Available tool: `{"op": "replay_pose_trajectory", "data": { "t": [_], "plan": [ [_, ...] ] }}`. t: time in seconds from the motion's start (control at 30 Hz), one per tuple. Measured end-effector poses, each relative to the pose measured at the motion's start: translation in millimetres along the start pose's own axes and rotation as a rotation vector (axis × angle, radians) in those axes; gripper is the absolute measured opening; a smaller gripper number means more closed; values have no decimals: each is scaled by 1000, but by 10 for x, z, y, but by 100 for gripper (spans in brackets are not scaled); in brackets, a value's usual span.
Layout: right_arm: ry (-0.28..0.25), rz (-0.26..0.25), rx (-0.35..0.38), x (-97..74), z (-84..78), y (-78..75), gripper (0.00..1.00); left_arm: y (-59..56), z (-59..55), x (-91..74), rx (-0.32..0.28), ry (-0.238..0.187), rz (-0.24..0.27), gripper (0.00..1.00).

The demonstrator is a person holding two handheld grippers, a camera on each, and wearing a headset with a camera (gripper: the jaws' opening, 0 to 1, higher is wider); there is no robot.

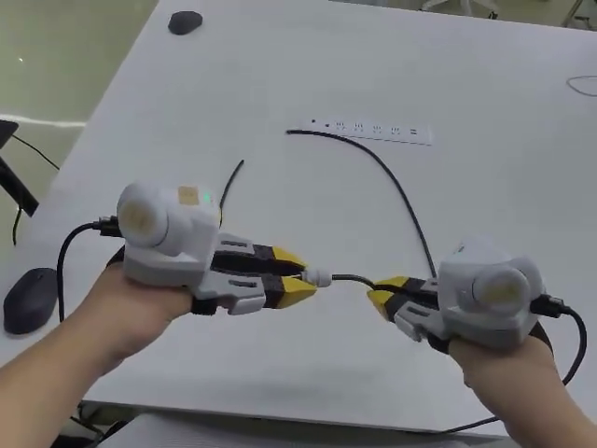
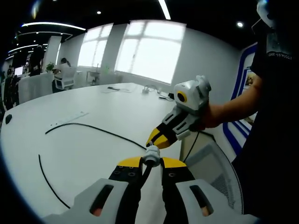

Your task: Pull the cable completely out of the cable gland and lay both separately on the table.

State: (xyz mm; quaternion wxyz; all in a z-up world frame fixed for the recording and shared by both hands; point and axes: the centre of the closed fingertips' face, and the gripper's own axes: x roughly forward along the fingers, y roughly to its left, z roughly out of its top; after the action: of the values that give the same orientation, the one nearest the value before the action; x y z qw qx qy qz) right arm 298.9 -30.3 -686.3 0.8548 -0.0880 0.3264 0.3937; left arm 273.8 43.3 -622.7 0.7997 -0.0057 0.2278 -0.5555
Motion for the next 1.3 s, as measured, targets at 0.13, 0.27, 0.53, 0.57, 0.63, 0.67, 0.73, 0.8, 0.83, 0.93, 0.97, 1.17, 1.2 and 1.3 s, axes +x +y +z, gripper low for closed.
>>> {"op": "replay_pose_trajectory", "data": {
  "t": [0.13, 0.27, 0.53, 0.57, 0.63, 0.67, 0.73, 0.8, 0.83, 0.93, 0.97, 1.17, 1.2, 1.3],
  "plan": [
    [21, -34, 108, 22, -163, -117, 0, -15, -22, 8, -5, 2, -3, 15],
    [50, -64, 172, 38, -333, -222, 0, -35, -41, 22, -6, 3, -5, 15],
    [44, -63, 218, 51, -397, -207, 0, -32, -84, 41, -11, 23, 1, 15],
    [39, -63, 221, 45, -388, -209, 1, -22, -74, 34, -26, 20, 3, 15],
    [26, -60, 239, 29, -367, -215, 1, 9, -68, 21, -7, 18, 15, 15],
    [24, -61, 242, 25, -364, -217, 2, 4, -68, 19, -9, 19, 14, 15],
    [18, -54, 242, 16, -360, -208, 2, 5, -71, 9, -4, 23, 14, 15],
    [13, -49, 233, 0, -350, -198, 2, 6, -78, 0, 2, 29, 15, 15],
    [8, -46, 229, -9, -342, -199, 3, 7, -79, -5, 2, 31, 15, 15],
    [0, -46, 198, -35, -317, -195, 3, 15, -65, -22, 1, 26, 18, 15],
    [3, -49, 191, -43, -315, -199, 4, 18, -62, -24, -1, 26, 20, 15],
    [7, -71, 72, -132, -249, -192, 12, 62, -52, -42, -8, 27, 37, 15],
    [0, -72, 55, -148, -220, -175, 14, 61, -52, -44, -7, 29, 37, 15],
    [1, -84, -33, -213, -118, -100, 18, 54, -49, -45, -4, 35, 38, 15]
  ]
}}
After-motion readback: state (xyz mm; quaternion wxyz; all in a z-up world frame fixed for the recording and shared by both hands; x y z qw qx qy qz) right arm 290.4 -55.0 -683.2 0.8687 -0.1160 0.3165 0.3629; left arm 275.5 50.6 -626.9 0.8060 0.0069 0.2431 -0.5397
